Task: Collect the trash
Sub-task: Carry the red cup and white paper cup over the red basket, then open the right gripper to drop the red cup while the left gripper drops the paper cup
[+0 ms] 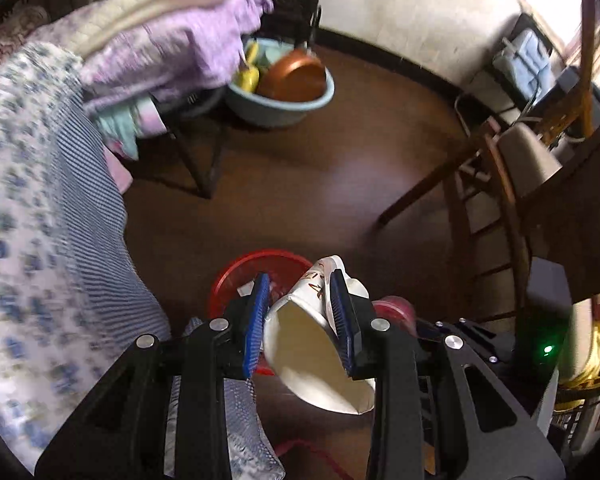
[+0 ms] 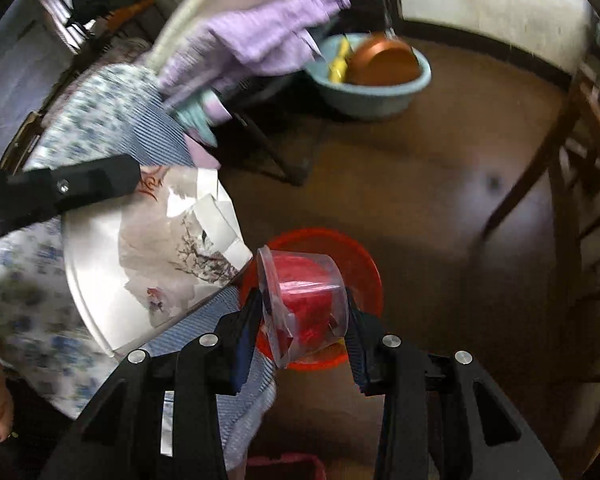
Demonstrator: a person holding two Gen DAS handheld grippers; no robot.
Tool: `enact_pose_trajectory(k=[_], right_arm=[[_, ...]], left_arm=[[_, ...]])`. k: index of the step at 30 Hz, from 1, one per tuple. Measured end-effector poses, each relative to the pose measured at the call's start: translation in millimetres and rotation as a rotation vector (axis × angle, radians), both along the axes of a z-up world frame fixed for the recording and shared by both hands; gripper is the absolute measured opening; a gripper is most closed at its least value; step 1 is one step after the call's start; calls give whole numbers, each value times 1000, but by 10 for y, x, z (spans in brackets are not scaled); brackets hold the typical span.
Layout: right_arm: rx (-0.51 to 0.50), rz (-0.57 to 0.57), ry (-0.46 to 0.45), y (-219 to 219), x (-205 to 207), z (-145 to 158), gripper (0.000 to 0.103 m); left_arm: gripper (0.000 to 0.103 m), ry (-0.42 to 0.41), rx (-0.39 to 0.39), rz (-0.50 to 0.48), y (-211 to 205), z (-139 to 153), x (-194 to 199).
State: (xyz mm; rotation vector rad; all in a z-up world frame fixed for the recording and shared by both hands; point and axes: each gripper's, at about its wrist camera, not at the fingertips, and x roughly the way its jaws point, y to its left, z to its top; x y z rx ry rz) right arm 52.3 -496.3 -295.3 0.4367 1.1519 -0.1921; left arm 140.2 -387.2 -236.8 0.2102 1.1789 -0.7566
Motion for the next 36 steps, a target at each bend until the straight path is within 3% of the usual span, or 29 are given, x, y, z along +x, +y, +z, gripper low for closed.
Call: enact_pose_trajectory(k=[1, 11, 23, 27, 29, 31, 33, 35, 36], right_arm=[[13, 0, 20, -23, 24, -130, 33], [59, -24, 94, -173, 237, -849, 33], [46, -55, 176, -299, -150, -874, 33], [40, -54, 180, -308, -243, -798, 33], [36, -42, 184, -288, -277, -755, 33], [32, -30, 187, -275, -283, -726, 33], [24, -23, 190, -253, -297, -691, 34], [17, -27, 185, -242, -297, -655, 41], [7, -32, 179, -234, -295, -632, 55]], left_arm=[[32, 7, 11, 2, -32, -80, 23], [32, 45, 96, 32, -167, -587, 190], [33, 106, 185, 13, -317, -1072, 229], [39, 100, 215, 10, -344, -1187, 231], [49, 79, 223, 8, -349, -1167, 216], [80, 44, 222, 14, -347, -1111, 193], [90, 14, 220, 19, -346, -1075, 180], [90, 16, 217, 17, -346, -1058, 167], [90, 17, 223, 18, -344, -1052, 159]])
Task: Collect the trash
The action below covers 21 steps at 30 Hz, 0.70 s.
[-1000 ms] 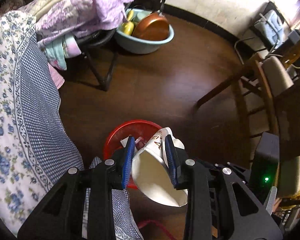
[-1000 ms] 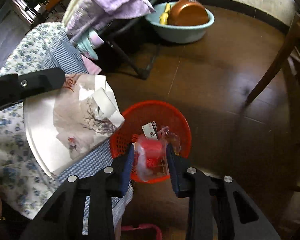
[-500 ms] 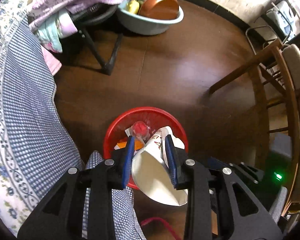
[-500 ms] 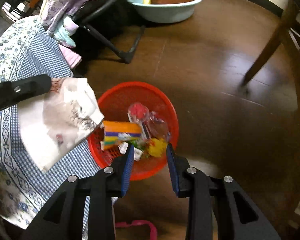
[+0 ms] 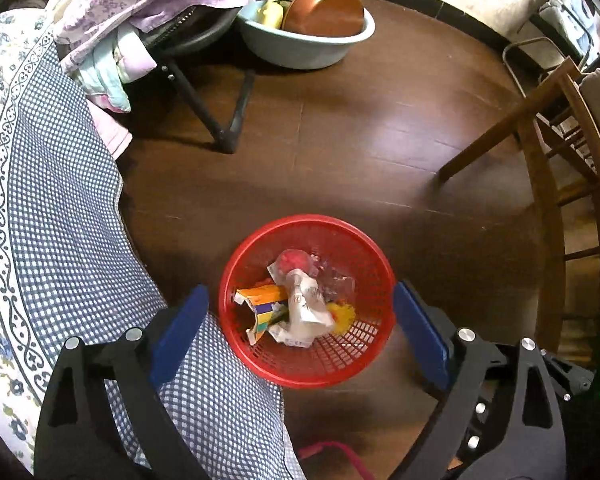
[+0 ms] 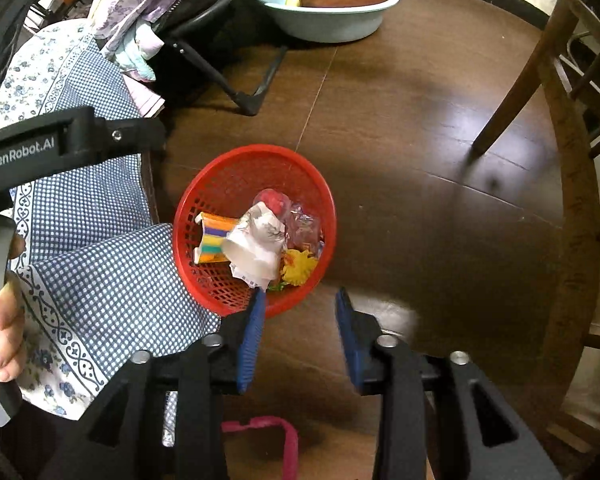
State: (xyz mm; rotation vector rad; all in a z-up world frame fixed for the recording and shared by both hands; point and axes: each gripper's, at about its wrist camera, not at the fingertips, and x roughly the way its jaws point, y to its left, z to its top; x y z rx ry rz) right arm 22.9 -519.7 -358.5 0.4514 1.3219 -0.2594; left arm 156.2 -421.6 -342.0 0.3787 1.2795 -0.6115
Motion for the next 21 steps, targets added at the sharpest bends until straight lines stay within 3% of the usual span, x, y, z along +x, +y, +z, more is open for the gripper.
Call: enact_pose_trajectory(k=[1, 3, 4, 14, 21], right_arm=[[-11, -4, -7, 4, -16, 29, 75], [-29, -16, -27, 12, -17, 94, 95], [-33, -20, -34, 13, -21, 121, 97], [-69, -7, -70, 58, -184, 546, 97], [-101, 36, -77, 205, -428, 893, 97]], left_arm=[[90, -1, 5, 0, 3, 10, -9], [90, -17, 6, 7, 28, 86, -46], [90, -29, 0, 9, 45, 138, -64], [90, -145, -142, 58, 324, 972, -472], [91, -205, -154, 122, 617, 1447, -955]])
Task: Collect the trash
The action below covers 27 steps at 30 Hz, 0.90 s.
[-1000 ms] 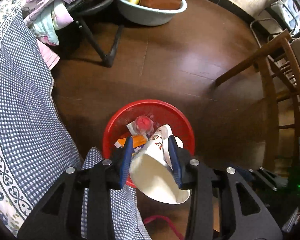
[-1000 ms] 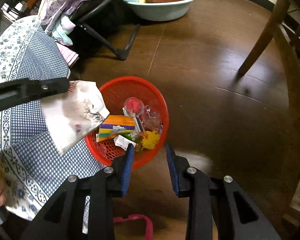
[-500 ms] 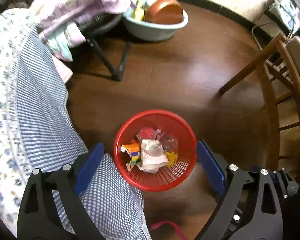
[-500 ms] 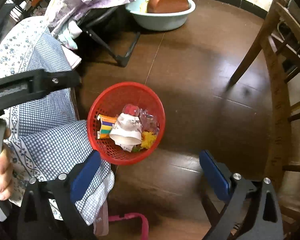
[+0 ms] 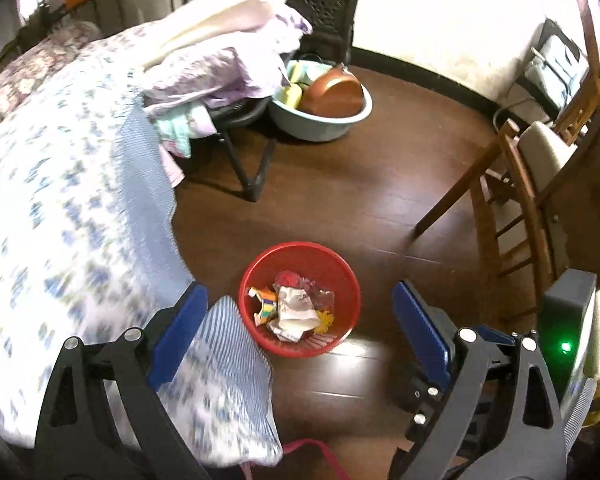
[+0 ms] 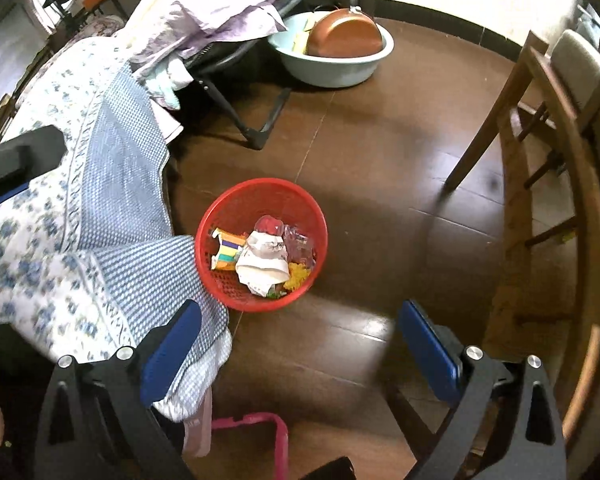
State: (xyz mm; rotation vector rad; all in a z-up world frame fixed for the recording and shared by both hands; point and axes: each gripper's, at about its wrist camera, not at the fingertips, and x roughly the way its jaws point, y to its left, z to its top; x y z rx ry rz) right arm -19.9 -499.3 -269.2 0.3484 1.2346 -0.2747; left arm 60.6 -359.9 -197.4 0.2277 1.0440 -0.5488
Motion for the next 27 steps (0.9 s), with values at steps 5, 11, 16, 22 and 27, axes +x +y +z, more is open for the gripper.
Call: enact_pose_trajectory(k=[5, 11, 16, 22, 27], right_arm=[[11, 35, -12, 152, -249, 187, 97], [15, 68, -49, 265, -488, 404, 97], [15, 83, -71, 295, -588, 516, 97], [4, 98, -92, 330, -636, 620, 97], [-4, 97, -89, 312, -651, 665, 97]], left_arm=[[91, -29, -5, 14, 176, 216, -330], [91, -74, 5, 15, 300, 386, -749], [94, -73, -1, 33, 384, 407, -928], [96, -78, -3, 54, 394, 432, -982], [96, -77, 3, 47, 384, 422, -984]])
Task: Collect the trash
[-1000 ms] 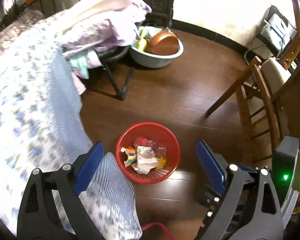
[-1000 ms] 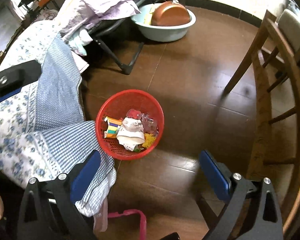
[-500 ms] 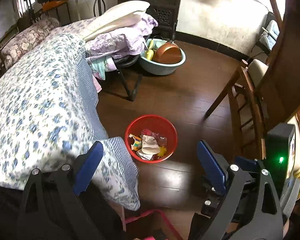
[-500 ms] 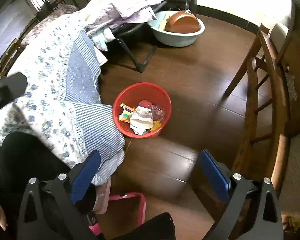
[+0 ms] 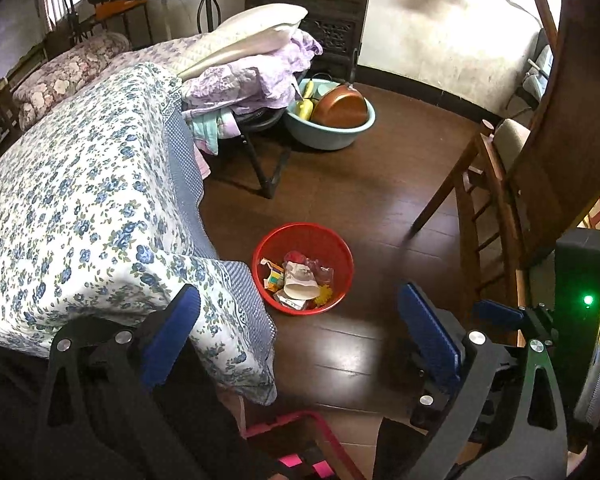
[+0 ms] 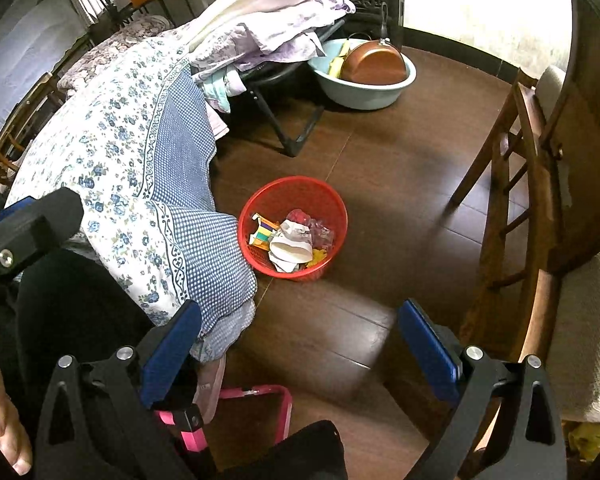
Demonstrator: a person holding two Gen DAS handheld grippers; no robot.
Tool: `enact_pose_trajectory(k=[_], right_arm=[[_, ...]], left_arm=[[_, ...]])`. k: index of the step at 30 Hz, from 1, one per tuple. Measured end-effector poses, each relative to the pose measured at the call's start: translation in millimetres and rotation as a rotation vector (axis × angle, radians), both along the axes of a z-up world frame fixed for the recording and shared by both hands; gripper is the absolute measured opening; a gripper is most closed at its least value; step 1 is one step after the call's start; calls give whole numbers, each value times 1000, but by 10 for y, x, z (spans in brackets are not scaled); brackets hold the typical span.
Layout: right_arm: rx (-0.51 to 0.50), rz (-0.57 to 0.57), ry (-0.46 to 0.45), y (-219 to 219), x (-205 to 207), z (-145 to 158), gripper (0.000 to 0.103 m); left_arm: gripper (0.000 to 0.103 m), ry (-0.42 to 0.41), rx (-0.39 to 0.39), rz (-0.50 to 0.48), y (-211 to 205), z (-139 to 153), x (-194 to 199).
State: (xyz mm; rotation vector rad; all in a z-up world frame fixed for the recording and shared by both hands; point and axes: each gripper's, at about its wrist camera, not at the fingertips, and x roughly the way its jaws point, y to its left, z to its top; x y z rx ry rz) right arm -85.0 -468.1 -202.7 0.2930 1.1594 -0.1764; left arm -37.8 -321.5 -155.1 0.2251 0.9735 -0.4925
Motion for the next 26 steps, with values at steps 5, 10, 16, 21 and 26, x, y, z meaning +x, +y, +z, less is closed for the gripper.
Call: enact_pose_trajectory(k=[5, 10, 16, 21, 26], right_arm=[[-5, -3, 8, -3, 10, 4, 97], [-3, 4, 15, 25, 20, -10, 97], [-2, 12, 15, 40, 29, -9, 97], [-1, 8, 12, 31, 27, 3, 97], [2, 7, 12, 18, 23, 4, 97]], left_arm=[[96, 22, -12, 8, 27, -28, 40], [96, 37, -15, 12, 72, -56, 65], [96, 45, -19, 18, 91, -64, 67], [96, 59, -17, 14, 75, -76, 63], [96, 67, -17, 23, 75, -94, 68]])
